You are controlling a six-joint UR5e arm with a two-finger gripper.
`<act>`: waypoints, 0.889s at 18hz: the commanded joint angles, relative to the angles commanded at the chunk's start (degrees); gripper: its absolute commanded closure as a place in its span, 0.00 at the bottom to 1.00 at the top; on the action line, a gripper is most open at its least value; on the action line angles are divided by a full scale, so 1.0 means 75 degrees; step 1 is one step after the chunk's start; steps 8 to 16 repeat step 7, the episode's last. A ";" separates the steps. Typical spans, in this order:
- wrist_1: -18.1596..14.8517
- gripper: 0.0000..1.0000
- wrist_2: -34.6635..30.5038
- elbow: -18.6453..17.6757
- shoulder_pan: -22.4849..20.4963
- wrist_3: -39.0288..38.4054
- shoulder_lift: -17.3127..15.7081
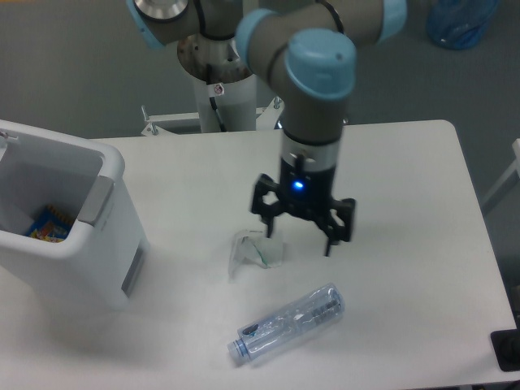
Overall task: Open the trash can
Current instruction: 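Withdraw the gripper from the open trash can toward the table center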
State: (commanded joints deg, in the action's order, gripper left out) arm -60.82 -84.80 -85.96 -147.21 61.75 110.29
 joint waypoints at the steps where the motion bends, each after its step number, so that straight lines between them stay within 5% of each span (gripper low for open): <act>1: 0.0058 0.00 -0.0083 0.0000 -0.0141 0.0469 0.0117; 7: 0.0246 0.00 -0.0539 -0.0094 -0.0423 0.1692 0.0294; 16: 0.0246 0.00 -0.0539 -0.0094 -0.0423 0.1692 0.0294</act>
